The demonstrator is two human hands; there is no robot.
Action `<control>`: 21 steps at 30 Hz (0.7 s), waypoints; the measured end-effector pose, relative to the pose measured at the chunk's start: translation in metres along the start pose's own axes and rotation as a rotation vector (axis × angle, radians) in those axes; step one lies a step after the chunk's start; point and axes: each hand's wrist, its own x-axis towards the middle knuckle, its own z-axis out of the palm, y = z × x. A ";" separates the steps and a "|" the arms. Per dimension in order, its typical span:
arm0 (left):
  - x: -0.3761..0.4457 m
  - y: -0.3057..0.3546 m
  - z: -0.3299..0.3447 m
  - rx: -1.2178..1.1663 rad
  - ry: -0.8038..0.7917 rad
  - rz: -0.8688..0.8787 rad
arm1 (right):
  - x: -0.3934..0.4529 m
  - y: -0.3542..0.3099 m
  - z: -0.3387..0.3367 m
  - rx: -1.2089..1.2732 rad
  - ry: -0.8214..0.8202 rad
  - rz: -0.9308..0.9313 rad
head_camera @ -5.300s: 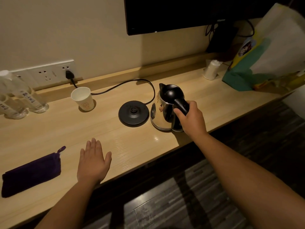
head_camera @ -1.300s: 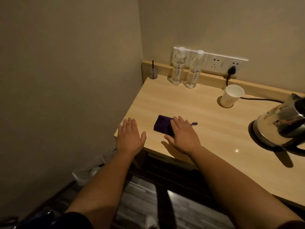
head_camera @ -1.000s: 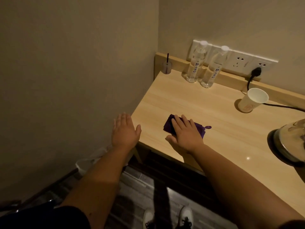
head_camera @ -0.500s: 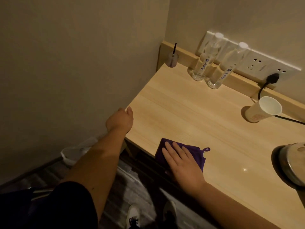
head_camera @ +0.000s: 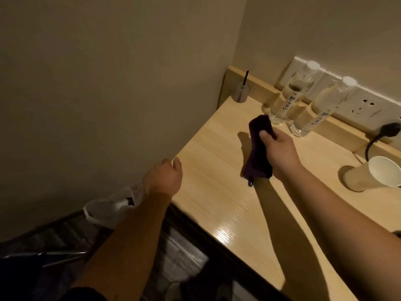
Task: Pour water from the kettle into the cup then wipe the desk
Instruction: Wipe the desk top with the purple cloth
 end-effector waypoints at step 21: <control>-0.004 0.000 -0.003 -0.047 0.010 0.014 | -0.116 0.103 0.070 -0.933 -0.501 -0.875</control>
